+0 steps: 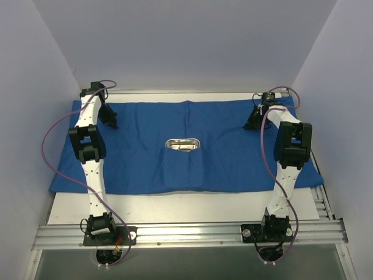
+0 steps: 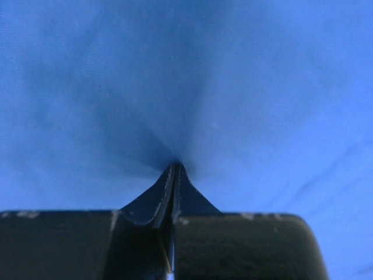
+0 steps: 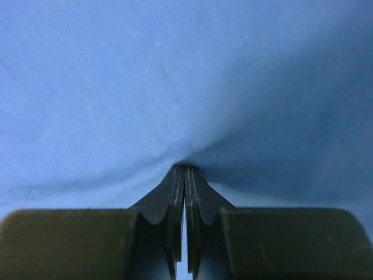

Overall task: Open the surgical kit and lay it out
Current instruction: Open the surgical kit at the center of the board.

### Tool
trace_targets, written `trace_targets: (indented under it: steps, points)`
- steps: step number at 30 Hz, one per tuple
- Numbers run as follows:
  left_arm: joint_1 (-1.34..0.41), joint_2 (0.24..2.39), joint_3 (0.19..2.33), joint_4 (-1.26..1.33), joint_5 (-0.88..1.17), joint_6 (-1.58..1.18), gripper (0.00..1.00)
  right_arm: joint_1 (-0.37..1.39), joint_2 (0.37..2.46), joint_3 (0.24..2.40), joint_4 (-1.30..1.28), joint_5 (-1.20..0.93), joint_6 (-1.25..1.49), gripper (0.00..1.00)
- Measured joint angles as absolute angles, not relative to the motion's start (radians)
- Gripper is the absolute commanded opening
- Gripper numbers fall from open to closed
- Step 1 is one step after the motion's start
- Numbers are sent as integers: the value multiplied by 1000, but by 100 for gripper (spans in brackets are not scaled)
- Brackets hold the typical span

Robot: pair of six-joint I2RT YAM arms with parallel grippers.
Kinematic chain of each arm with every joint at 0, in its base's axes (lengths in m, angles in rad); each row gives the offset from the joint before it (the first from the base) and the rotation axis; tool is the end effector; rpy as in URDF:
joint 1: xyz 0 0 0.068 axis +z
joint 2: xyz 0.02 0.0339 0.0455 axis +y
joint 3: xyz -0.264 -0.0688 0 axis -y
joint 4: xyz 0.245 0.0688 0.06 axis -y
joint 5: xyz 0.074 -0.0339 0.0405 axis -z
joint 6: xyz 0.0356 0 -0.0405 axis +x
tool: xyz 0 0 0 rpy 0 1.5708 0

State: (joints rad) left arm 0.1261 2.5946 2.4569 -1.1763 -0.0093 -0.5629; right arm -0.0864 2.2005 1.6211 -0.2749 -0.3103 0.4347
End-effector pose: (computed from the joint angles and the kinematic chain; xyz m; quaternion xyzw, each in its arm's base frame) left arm 0.5200 0.0663 0.1706 -0.3355 0.9333 -0.0232 0.1260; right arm 0.4833 -0.0310 0.1616 0.1860 0.9080 0.2026 0.3161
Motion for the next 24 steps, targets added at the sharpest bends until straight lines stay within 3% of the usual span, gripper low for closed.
trace_targets:
  steps: [12,24]
  points:
    - [182,2763,2720,-1243,203,-640,2,-131,2311,1766,-280,-418,456,0]
    - [187,2845,2773,-979,385,-816,2,-145,2479,2023,-290,-461,498,0]
